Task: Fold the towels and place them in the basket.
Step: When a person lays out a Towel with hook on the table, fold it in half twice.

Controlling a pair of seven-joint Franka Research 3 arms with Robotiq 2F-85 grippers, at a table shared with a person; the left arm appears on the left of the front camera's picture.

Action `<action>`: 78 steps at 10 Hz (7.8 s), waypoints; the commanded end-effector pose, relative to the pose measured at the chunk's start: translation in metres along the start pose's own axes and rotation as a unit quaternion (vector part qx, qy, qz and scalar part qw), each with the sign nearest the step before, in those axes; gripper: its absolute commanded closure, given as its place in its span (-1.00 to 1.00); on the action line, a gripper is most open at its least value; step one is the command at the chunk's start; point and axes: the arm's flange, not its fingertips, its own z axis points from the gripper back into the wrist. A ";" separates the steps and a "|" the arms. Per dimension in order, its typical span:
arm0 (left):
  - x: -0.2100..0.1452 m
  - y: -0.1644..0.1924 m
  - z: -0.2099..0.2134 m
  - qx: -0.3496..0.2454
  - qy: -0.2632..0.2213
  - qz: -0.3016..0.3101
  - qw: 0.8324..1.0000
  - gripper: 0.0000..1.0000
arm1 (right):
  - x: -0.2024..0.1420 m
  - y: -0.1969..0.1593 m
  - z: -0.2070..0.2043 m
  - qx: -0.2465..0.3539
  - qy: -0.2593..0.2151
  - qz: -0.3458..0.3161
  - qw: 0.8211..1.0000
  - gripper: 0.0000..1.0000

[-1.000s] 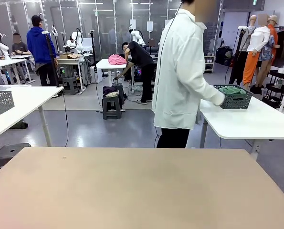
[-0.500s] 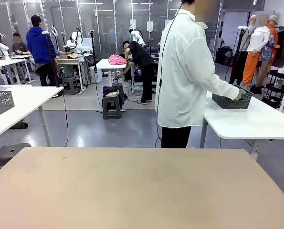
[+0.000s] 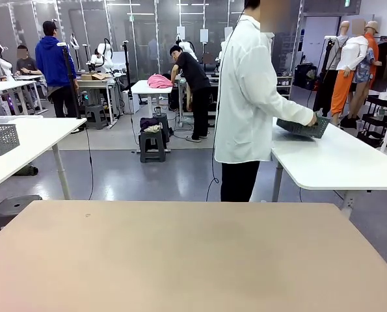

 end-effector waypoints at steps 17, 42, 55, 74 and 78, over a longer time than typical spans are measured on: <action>0.000 0.000 0.000 0.000 0.000 0.000 1.000 -1.00 | 0.000 0.000 0.000 0.000 0.000 0.000 1.000 -1.00; 0.052 0.001 0.047 0.005 0.061 -0.075 0.995 -1.00 | 0.000 0.000 0.000 0.000 0.000 0.000 1.000 -1.00; 0.052 0.001 0.047 0.005 0.061 -0.075 0.995 -1.00 | 0.000 0.000 0.000 0.000 0.000 0.000 1.000 -1.00; 0.052 0.001 0.047 0.005 0.061 -0.075 0.995 -1.00 | 0.000 0.000 0.000 0.000 0.000 0.000 1.000 -1.00; 0.052 0.001 0.047 0.005 0.061 -0.075 0.995 -1.00 | 0.000 0.000 0.000 0.000 0.000 0.000 1.000 -1.00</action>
